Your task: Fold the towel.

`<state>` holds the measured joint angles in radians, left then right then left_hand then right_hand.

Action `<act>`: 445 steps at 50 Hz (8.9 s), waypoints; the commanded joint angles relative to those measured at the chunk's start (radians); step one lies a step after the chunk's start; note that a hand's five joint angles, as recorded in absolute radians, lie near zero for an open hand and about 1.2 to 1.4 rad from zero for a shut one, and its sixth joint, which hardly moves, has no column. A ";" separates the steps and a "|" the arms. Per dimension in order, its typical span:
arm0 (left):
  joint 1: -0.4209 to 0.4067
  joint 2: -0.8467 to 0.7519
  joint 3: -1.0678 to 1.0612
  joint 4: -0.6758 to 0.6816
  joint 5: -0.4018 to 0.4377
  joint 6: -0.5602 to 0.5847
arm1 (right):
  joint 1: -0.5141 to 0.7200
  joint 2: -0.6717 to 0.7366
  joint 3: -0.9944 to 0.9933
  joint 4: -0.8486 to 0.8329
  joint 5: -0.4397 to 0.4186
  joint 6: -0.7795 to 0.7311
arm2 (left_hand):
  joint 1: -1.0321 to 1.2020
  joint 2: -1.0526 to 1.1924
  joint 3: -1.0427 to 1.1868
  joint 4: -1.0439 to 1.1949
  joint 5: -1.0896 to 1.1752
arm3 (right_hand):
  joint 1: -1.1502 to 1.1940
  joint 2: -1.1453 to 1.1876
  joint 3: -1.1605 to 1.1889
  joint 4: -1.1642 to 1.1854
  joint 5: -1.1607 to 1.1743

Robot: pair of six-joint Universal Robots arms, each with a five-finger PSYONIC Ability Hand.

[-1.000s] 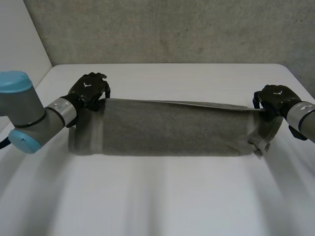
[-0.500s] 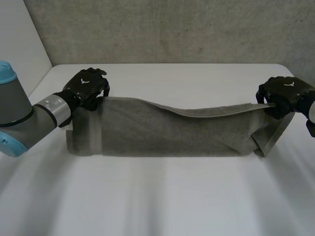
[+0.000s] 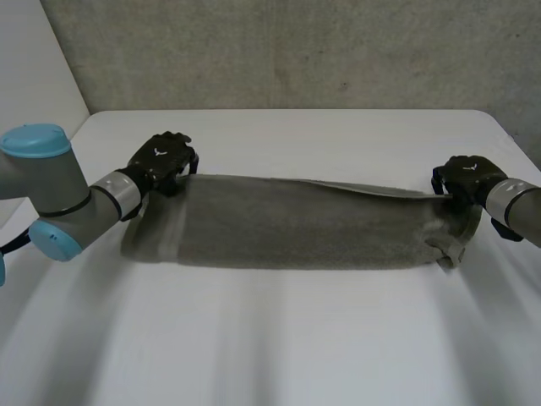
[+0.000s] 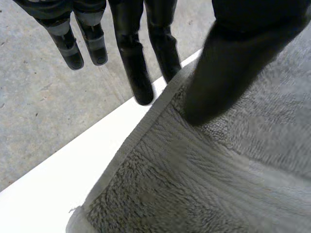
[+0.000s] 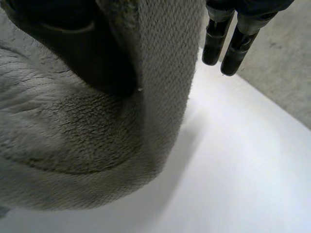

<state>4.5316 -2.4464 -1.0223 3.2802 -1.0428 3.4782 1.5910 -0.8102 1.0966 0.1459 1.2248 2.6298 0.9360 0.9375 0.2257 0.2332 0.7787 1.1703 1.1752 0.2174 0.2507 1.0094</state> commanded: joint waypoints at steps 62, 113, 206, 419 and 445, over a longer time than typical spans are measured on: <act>0.078 0.337 -0.648 0.137 -0.088 0.150 | -0.014 -0.313 0.697 -0.394 0.093 -0.051 | -0.130 -0.132 -0.051 -0.059 -0.148 | 0.146 0.141 -0.043 -0.076 0.132; 0.060 0.472 -0.749 0.090 -0.082 0.194 | -0.201 -0.409 0.690 -0.350 -0.074 -0.156 | 0.182 0.180 -0.051 -0.059 0.165 | -0.498 -0.503 -0.043 -0.076 -0.512; 0.103 0.400 -0.710 0.090 -0.075 0.190 | -0.261 -0.334 0.629 -0.385 -0.093 -0.108 | 0.460 0.459 -0.051 -0.059 0.443 | 0.226 0.221 -0.043 -0.076 0.212; -0.491 0.261 -0.395 0.030 -0.336 -0.383 | 0.254 -0.474 0.853 -0.399 0.039 0.085 | -0.567 -0.568 -0.051 -0.059 -0.584 | -0.715 -0.720 -0.043 -0.076 -0.729; -0.399 0.236 -0.384 0.130 -0.520 -0.266 | 0.256 -0.449 0.853 -0.404 0.039 0.082 | -0.353 -0.354 -0.051 -0.059 -0.370 | -0.712 -0.717 -0.043 -0.076 -0.726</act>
<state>4.0658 -2.2051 -1.4266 3.3248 -1.4763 3.2039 1.8469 -1.2603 1.9484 -0.2582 1.2625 2.7125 0.5320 0.5348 0.2257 0.2332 0.3651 0.4287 0.4194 0.2174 0.2507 0.2762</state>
